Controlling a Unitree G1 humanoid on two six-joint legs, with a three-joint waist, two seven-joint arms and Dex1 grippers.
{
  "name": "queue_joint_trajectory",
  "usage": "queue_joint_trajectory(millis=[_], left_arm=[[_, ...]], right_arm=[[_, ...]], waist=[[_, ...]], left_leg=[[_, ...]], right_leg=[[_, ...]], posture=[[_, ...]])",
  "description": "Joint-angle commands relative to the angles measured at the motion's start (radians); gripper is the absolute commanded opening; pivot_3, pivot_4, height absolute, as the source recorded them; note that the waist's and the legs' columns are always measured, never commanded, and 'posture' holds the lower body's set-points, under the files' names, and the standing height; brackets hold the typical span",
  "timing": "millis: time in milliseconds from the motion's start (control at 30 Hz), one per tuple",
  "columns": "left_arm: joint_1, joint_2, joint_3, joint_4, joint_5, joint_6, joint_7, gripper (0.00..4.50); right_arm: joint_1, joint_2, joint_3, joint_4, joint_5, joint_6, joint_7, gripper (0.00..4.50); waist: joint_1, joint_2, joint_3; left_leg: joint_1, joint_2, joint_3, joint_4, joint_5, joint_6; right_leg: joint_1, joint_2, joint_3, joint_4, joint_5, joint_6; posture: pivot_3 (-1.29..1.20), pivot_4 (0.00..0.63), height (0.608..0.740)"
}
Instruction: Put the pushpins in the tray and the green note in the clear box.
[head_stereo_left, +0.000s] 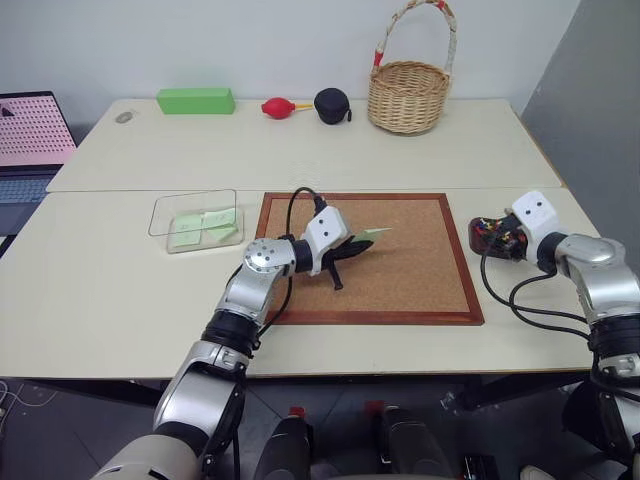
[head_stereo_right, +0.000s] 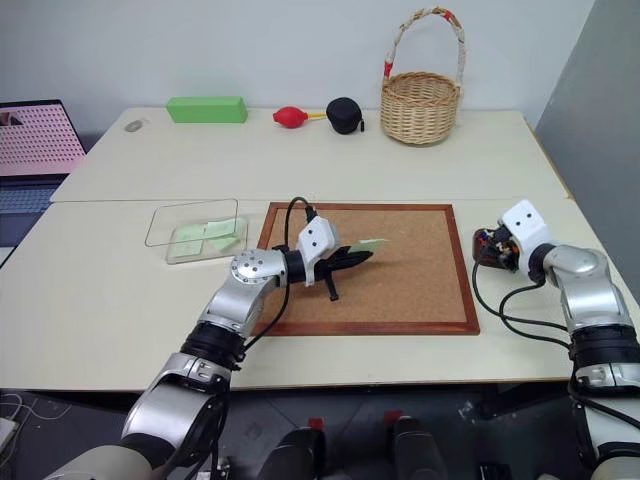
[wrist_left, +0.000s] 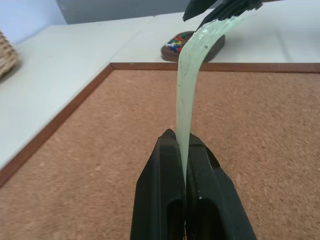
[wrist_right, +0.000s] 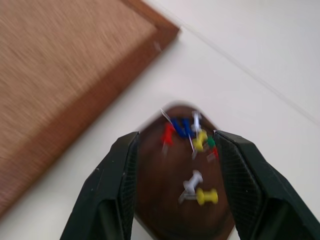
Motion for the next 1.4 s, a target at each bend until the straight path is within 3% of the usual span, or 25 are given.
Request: queue_joint_trajectory(millis=[33, 300, 467, 733, 1033, 1400], left_arm=[[-0.002, 0.091, 0.092, -0.181, -0.037, 0.117, 0.05, 0.0], [0.122, 0.394, 0.261, -0.348, 0.014, 0.323, 0.152, 0.0], [0.173, 0.499, 0.302, -0.332, 0.023, 0.366, 0.185, 0.0], [0.133, 0.567, 0.286, -0.149, 0.101, 0.301, 0.286, 0.0], [0.044, 0.554, 0.239, 0.047, 0.134, 0.207, 0.304, 0.0], [0.062, 0.56, 0.225, 0.03, 0.117, 0.229, 0.248, 2.12]], right_arm=[[0.035, -0.011, -0.027, -0.241, 0.117, 0.015, 0.127, 2.45], [-0.062, 0.093, 0.105, -0.451, 0.187, 0.133, 0.2, 2.45], [-0.127, 0.163, 0.175, -0.454, 0.187, 0.198, 0.2, 2.45], [-0.168, 0.242, 0.228, -0.46, 0.18, 0.241, 0.184, 2.45], [-0.155, 0.271, 0.232, -0.513, 0.189, 0.282, 0.167, 2.45], [-0.156, 0.28, 0.227, -0.524, 0.191, 0.298, 0.162, 2.53]], waist=[[-0.005, 0.0, 0.0], [-0.025, 0.0, 0.0], [-0.011, 0.0, 0.001], [0.007, 0.0, 0.001], [0.004, 0.0, 0.001], [0.003, 0.0, 0.001]], left_leg=[[0.0, 0.0, 0.0, 0.0, 0.0, 0.0], [0.002, 0.001, -0.001, 0.0, 0.0, 0.0], [0.001, 0.001, -0.003, 0.0, 0.0, 0.0], [-0.003, 0.0, -0.003, 0.0, 0.0, 0.0], [-0.004, 0.0, -0.003, 0.0, 0.0, 0.0], [-0.005, 0.0, -0.002, 0.0, 0.0, 0.0]], right_leg=[[0.0, 0.0, 0.0, 0.0, 0.0, 0.0], [0.001, 0.001, 0.0, 0.001, 0.0, 0.0], [0.0, 0.0, -0.002, 0.001, 0.0, 0.0], [-0.002, -0.001, -0.003, -0.001, 0.0, 0.0], [-0.004, -0.001, -0.003, 0.001, 0.0, -0.001], [-0.005, -0.001, -0.002, 0.001, 0.0, -0.001]], posture=[[0.0, 0.15, 0.74], [0.0, 0.15, 0.74], [0.0, 0.15, 0.74], [0.0, 0.15, 0.74], [0.0, 0.15, 0.74], [0.0, 0.15, 0.74]])
